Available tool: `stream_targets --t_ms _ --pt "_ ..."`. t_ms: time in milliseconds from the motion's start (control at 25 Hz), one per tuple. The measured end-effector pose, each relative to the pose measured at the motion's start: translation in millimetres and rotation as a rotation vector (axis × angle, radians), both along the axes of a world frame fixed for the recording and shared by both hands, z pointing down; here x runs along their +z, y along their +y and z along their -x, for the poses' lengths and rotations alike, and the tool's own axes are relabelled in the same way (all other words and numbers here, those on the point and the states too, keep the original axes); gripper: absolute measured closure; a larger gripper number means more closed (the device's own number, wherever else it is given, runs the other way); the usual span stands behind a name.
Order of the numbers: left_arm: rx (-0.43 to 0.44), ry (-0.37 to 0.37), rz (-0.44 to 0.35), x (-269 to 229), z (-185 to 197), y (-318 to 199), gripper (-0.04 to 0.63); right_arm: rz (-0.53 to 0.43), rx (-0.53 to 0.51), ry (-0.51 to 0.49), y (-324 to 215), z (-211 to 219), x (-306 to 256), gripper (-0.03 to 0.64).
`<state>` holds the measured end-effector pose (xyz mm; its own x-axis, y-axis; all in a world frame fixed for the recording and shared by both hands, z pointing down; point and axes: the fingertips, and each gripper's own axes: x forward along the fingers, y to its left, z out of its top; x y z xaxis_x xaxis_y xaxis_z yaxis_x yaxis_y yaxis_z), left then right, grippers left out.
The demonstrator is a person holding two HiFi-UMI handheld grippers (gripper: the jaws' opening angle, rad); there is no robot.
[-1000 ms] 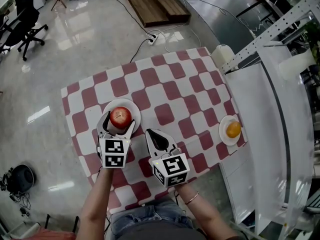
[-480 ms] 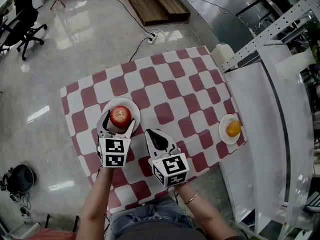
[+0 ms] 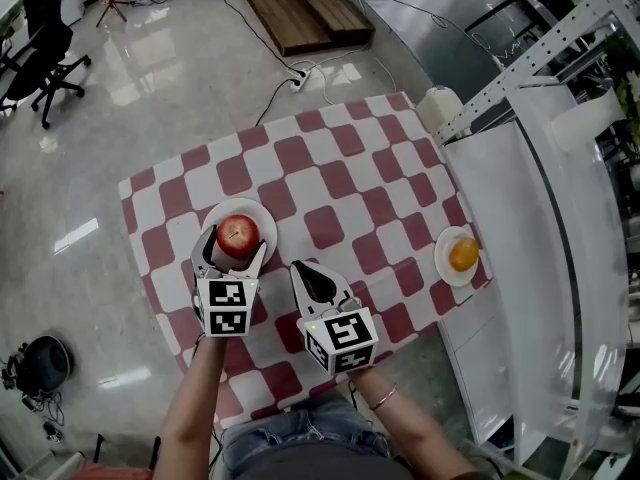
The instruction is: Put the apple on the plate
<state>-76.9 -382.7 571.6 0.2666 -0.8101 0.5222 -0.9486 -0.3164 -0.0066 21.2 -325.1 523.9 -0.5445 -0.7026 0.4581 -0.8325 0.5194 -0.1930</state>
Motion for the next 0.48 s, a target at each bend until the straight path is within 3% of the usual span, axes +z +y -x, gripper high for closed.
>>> stream_targets --t_ms 480 --pt "-0.014 0.007 -0.026 -13 -4 18 0.204 -0.008 0.022 -0.003 18 -6 -7 0.606"
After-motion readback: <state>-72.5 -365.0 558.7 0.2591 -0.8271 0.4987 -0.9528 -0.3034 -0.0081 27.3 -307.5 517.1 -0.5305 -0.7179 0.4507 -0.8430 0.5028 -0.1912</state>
